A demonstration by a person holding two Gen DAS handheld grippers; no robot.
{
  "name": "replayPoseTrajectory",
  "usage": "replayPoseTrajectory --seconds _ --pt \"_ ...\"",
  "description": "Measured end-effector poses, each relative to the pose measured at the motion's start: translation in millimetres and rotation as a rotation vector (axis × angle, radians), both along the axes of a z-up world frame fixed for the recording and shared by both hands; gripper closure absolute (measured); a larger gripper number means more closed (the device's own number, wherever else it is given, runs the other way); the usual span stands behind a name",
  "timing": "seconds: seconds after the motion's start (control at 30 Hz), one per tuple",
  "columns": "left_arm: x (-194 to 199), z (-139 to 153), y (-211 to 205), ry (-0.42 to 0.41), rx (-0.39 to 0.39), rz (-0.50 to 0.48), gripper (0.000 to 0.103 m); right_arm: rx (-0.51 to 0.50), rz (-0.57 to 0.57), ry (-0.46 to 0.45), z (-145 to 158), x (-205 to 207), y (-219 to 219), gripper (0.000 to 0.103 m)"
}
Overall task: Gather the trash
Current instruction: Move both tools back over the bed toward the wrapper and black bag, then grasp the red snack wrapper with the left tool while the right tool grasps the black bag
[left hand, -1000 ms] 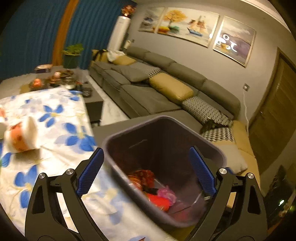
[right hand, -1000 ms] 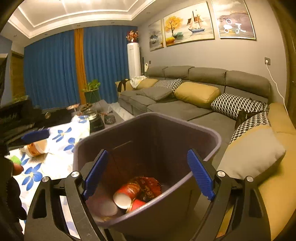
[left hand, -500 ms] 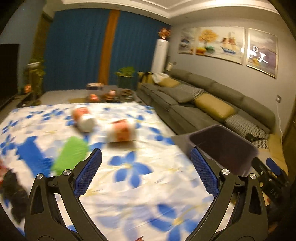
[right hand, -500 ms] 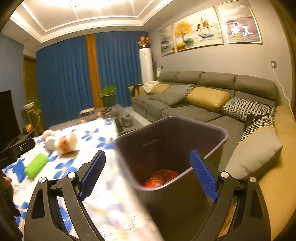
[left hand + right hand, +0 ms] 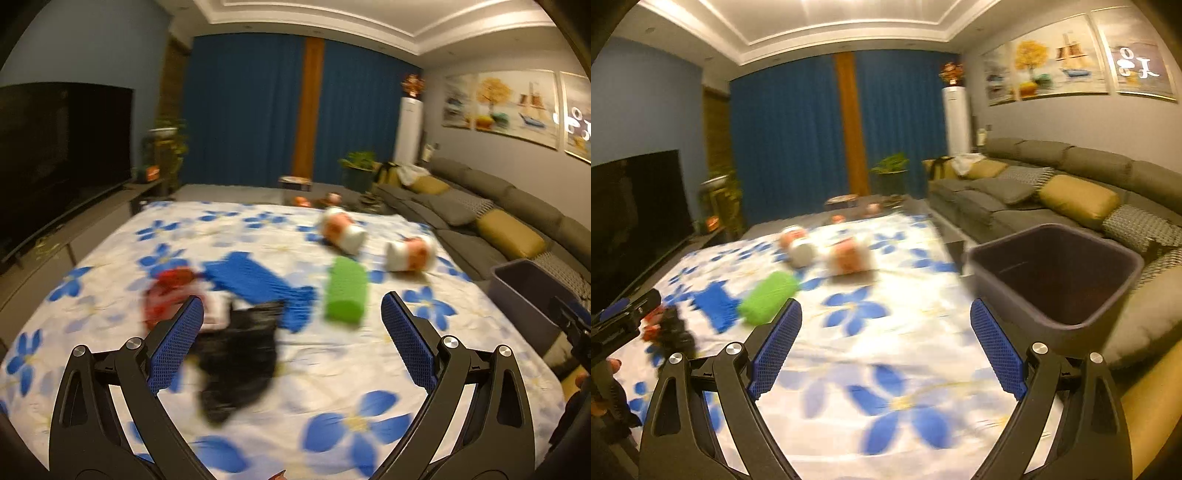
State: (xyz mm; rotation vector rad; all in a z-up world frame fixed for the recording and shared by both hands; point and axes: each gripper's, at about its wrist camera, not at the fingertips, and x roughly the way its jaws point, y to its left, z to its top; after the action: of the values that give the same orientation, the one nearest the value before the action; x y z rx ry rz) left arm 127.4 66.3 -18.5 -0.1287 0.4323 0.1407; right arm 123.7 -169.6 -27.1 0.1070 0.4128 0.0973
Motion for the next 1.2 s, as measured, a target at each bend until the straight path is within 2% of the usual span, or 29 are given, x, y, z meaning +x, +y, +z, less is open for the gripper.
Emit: replayPoseTrajectory --seconds 0.27,0.63,0.93,1.0,1.13,1.2 --pt "-36 6 56 -0.025 -0.010 0.105 0.008 0.000 0.123 0.014 -1 -3 72 0.014" --pt "-60 5 110 -0.058 -0.038 0.197 0.008 -0.035 0.289 0.058 -9 -3 162 0.014" --pt "-69 0 143 -0.066 -0.062 0.237 0.008 -0.061 0.361 0.108 -19 22 223 0.014" --pt "-70 0 149 -0.066 -0.066 0.240 0.008 -0.065 0.367 0.123 -22 27 230 0.021" --pt "-68 -3 155 -0.061 -0.073 0.236 0.008 -0.077 0.381 0.142 -28 35 242 0.026" --pt "-65 -4 156 -0.059 -0.078 0.226 0.008 -0.082 0.387 0.158 -31 39 245 0.033"
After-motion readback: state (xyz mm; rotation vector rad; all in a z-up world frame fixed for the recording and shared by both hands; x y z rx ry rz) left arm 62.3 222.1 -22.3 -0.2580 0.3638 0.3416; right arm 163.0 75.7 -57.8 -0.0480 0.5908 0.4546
